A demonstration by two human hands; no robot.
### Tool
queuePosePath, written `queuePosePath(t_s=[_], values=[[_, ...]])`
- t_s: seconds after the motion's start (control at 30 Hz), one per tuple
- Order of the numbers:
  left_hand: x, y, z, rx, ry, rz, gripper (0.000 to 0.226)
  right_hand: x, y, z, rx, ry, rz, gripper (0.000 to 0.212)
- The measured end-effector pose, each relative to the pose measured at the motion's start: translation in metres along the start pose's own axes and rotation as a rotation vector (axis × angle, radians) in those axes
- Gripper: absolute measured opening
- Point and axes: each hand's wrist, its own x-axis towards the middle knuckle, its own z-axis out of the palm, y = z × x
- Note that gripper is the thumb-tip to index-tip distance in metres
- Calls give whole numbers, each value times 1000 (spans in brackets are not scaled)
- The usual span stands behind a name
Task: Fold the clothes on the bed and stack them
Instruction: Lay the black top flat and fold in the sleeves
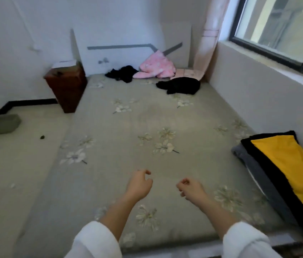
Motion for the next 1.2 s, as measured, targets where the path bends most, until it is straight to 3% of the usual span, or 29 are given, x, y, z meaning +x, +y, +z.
queuePosePath(t_s=[0.33,0.57,0.83,1.2], values=[[-79,-273,-217,24,262,-152,35,-43,-167,304,-237,-232,-228,13],[-105,-404,-332,68,350,-263,36,-74,-254,495,-373,-422,-343,14],[-69,-513,-431,124,391,-269,35,-48,-346,634,-517,-424,-473,19],[75,-623,-591,281,365,-244,38,77,-506,771,-651,-339,-609,39]])
